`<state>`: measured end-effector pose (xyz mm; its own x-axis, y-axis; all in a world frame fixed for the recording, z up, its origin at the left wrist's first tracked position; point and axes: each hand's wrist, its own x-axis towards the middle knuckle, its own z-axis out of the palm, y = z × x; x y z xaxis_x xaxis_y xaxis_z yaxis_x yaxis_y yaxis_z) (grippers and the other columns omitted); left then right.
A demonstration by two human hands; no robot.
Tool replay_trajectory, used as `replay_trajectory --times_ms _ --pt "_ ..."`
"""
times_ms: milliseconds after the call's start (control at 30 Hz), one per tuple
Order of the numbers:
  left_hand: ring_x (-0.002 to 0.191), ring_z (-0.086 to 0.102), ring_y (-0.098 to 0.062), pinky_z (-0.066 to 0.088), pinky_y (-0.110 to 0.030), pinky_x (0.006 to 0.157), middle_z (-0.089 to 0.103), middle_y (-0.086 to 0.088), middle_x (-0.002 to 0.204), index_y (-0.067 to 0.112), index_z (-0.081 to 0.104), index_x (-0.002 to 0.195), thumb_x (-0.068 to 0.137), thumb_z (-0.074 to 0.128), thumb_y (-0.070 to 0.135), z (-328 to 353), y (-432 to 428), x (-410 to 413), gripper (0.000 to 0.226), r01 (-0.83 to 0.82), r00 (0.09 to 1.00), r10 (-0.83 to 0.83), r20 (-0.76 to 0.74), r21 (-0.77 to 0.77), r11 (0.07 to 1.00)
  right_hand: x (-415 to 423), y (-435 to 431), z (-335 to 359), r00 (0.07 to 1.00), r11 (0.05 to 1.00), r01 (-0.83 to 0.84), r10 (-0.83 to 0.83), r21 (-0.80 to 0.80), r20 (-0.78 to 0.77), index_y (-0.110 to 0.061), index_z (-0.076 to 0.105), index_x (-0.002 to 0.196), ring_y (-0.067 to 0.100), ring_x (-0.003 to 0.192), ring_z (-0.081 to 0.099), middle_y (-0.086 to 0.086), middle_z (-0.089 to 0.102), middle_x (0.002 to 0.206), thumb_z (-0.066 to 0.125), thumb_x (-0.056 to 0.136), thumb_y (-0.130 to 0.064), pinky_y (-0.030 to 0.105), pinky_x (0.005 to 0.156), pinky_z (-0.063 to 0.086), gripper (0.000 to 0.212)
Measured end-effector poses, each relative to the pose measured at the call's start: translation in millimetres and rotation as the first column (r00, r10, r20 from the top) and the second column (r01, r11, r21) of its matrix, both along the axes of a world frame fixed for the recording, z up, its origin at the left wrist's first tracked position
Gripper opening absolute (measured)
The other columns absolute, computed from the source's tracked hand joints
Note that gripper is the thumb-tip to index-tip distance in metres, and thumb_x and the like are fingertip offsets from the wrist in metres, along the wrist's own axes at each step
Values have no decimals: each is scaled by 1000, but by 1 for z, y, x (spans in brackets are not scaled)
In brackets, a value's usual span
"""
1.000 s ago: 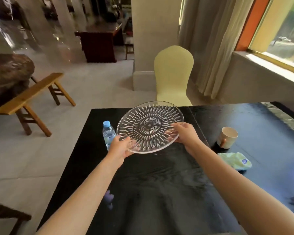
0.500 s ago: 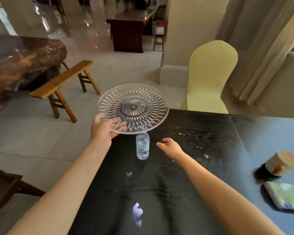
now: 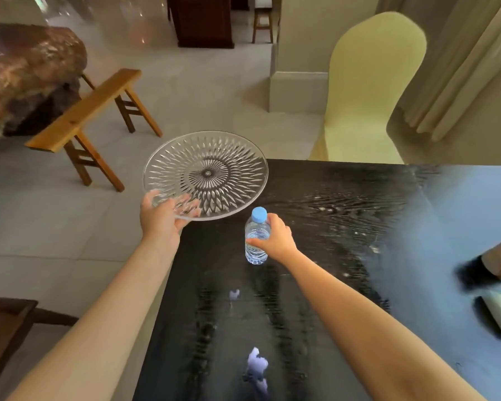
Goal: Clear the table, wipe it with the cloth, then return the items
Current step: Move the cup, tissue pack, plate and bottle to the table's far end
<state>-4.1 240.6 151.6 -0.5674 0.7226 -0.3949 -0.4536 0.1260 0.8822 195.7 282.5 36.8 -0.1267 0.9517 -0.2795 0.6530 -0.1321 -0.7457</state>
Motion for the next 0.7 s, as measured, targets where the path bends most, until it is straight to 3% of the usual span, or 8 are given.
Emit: replay_trajectory --times_ms 133,300,400,500,700 --pt "98 67 -28 59 -42 76 58 -8 115 21 47 115 93 44 -1 4 7 15 31 9 999 -10 -40 -9 1000 16 -10 4 999 998 15 -13 54 -39 -16 43 127 22 115 55 3 53 128 76 73 -30 38 96 47 64" --pt "85 68 -17 59 -33 61 59 -6 109 16 44 131 93 40 -4 13 14 62 43 111 992 -110 -61 4 994 73 -30 29 989 990 110 -100 91 -110 -17 51 117 17 104 60 0 60 116 77 71 -29 29 85 46 54" --pt "87 68 -20 59 -37 68 59 -4 100 19 40 135 93 40 -3 20 13 108 47 176 984 -176 -30 4 984 122 -39 58 983 978 160 -146 134 -109 -15 53 113 16 98 62 1 64 111 77 71 -30 30 83 49 51" --pt "95 67 -25 59 -41 75 57 -9 113 23 39 137 93 43 -1 26 9 161 50 225 974 -225 13 16 974 177 -54 90 968 957 234 -214 173 -130 -16 54 114 16 98 63 0 65 110 78 70 -28 36 87 52 51" --pt "87 67 -25 58 -40 69 58 -11 104 18 39 137 92 41 -5 49 -7 276 50 323 930 -335 148 102 941 297 -98 151 934 898 355 -332 258 -130 -13 52 108 16 95 59 -1 60 105 80 71 -28 33 84 50 49"
